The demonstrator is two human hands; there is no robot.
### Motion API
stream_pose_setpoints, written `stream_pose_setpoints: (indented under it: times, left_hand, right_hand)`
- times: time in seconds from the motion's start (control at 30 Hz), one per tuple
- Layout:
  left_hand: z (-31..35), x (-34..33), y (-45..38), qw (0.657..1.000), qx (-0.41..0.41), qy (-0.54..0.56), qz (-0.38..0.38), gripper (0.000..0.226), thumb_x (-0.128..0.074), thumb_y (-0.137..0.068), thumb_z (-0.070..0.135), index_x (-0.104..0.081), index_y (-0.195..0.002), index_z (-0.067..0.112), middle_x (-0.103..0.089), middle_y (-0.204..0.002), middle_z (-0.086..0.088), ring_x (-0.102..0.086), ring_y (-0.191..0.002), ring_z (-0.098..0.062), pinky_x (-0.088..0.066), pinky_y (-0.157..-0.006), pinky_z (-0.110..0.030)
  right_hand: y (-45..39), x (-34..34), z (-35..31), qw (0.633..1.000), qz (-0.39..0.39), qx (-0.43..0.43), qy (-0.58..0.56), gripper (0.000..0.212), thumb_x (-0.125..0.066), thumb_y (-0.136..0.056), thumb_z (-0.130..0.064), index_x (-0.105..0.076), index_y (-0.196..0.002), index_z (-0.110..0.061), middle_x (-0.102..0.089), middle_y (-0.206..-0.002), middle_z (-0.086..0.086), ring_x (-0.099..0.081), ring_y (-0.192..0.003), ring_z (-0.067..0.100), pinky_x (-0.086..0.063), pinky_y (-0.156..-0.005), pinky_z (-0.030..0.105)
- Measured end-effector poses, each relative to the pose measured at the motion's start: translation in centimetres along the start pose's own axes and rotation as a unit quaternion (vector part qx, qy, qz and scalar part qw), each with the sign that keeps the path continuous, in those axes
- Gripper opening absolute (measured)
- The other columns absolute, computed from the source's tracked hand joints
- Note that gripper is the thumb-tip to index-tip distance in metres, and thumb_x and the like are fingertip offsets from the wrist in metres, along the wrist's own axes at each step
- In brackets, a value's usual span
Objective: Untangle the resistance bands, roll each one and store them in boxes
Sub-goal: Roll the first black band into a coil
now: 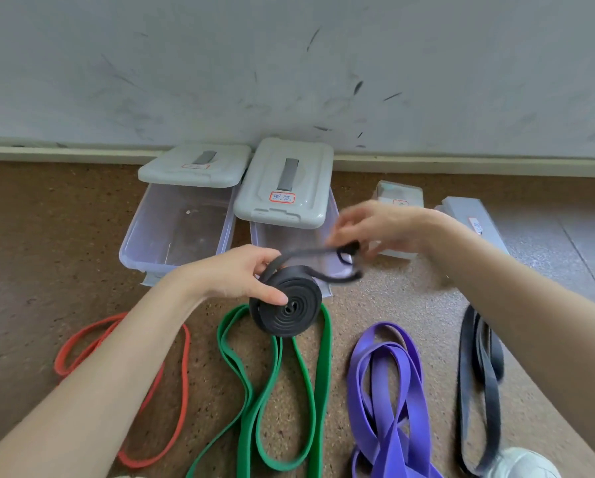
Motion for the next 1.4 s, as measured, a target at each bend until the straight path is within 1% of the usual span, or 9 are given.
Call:
stream_pose_setpoints:
  times: [0.07, 0.23, 0.33, 0.47, 0.77, 0.9, 0.97, 1.17, 1.4]
  left_hand:
    - [0.7, 0.0, 0.9, 0.999, -0.001, -0.040, -0.027, 0.025, -0.075, -0.077, 0.012, -0.059, -0.094, 0.020, -0.074, -0.090, 0.006, -0.069, -0.089, -0.010, -0.052, -0.080, -0.024]
    - [3.5, -0.8, 2.5, 0.991, -0.020, -0.095, -0.096, 0.027, -0.075, -0.078, 0.018, -0.059, -0.099, 0.022, -0.072, -0.094, 0.007, -0.068, -0.090, -0.011, -0.053, -0.080, -0.026]
    - [5.1, -0.4, 3.5, 0.994, -0.038, -0.049, -0.092, 0.026, -0.073, -0.080, 0.015, -0.059, -0.100, 0.022, -0.073, -0.092, 0.008, -0.067, -0.087, -0.005, -0.050, -0.073, -0.016]
    - [5.7, -0.4, 4.2, 0.994, -0.052, -0.017, -0.098, 0.024, -0.072, -0.079, 0.011, -0.060, -0.097, 0.023, -0.073, -0.097, 0.001, -0.068, -0.092, -0.011, -0.052, -0.076, -0.019]
    - [5.3, -2.9, 3.4, 0.994, -0.022, -0.049, -0.100, 0.021, -0.077, -0.076, 0.016, -0.063, -0.090, 0.023, -0.071, -0.079, 0.012, -0.067, -0.080, -0.004, -0.049, -0.070, -0.015]
    - [4.7, -3.0, 2.9, 0.996, -0.020, -0.054, -0.064, 0.018, -0.076, -0.076, 0.019, -0.062, -0.083, 0.029, -0.069, -0.073, 0.011, -0.065, -0.075, -0.003, -0.050, -0.073, -0.021]
    - [4.3, -2.5, 3.3, 0.998, -0.022, -0.038, -0.054, 0.019, -0.075, -0.077, 0.015, -0.061, -0.086, 0.025, -0.071, -0.078, 0.003, -0.067, -0.078, -0.011, -0.053, -0.077, -0.029]
    - [3.1, -0.9, 4.4, 0.998, 0.006, 0.062, -0.028, 0.020, -0.071, -0.080, 0.010, -0.059, -0.096, 0.015, -0.073, -0.085, -0.006, -0.069, -0.080, -0.018, -0.051, -0.059, -0.020]
    - [2.7, 0.1, 4.9, 0.985, -0.029, 0.171, 0.015, 0.023, -0.073, -0.072, 0.016, -0.060, -0.091, 0.012, -0.073, -0.091, -0.013, -0.070, -0.087, -0.023, -0.056, -0.065, -0.027]
  right_hand:
    - [0.8, -0.4, 0.6, 0.992, -0.024, -0.032, 0.120, 0.029, -0.065, -0.079, -0.049, -0.060, -0.099, -0.028, -0.059, -0.104, -0.009, -0.055, -0.101, 0.012, -0.042, -0.095, 0.035]
    - [2.5, -4.1, -2.9, 0.971, -0.147, 0.117, -0.148, 0.045, -0.059, -0.085, -0.041, -0.049, -0.128, -0.032, -0.053, -0.132, -0.014, -0.046, -0.122, -0.004, -0.034, -0.103, 0.019]
    - [2.9, -6.1, -3.6, 0.959, -0.202, 0.128, -0.153, 0.037, -0.055, -0.087, -0.038, -0.055, -0.119, -0.018, -0.064, -0.118, -0.003, -0.058, -0.112, 0.007, -0.042, -0.097, 0.020]
    - [4.2, -4.9, -4.3, 0.959, -0.182, 0.140, -0.167, 0.028, -0.063, -0.080, -0.034, -0.062, -0.100, -0.014, -0.068, -0.094, 0.000, -0.062, -0.095, 0.015, -0.046, -0.086, 0.023]
    - [6.3, -2.9, -7.3, 0.946, -0.207, 0.152, -0.200, 0.021, -0.063, -0.083, -0.003, -0.052, -0.099, -0.012, -0.065, -0.095, 0.015, -0.059, -0.085, 0.028, -0.052, -0.082, 0.032]
    - [6.5, -2.4, -9.3, 0.959, -0.151, 0.180, -0.158, 0.015, -0.063, -0.085, -0.002, -0.058, -0.097, -0.010, -0.060, -0.076, 0.004, -0.053, -0.056, 0.011, -0.051, -0.062, 0.023]
    - [6.6, -1.5, -8.8, 0.972, -0.107, 0.176, -0.112, 0.015, -0.066, -0.083, -0.006, -0.062, -0.097, -0.008, -0.059, -0.076, 0.003, -0.048, -0.055, 0.010, -0.045, -0.057, 0.019]
    - [6.7, -0.5, -6.4, 0.988, -0.053, 0.145, -0.021, 0.015, -0.068, -0.083, -0.015, -0.064, -0.097, -0.017, -0.068, -0.077, 0.005, -0.043, -0.046, 0.007, -0.040, -0.047, 0.015]
    - [6.3, -1.8, -6.1, 0.987, -0.036, 0.154, -0.007, 0.015, -0.066, -0.085, -0.010, -0.057, -0.091, -0.021, -0.069, -0.076, -0.003, -0.064, -0.068, 0.016, -0.051, -0.065, 0.021]
Point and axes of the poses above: each hand's wrist, its own y-axis away from the middle knuckle, its own x-axis out of the back of the hand, z = x × y, the point moved 7 cm from there along -y, towards the middle knuckle
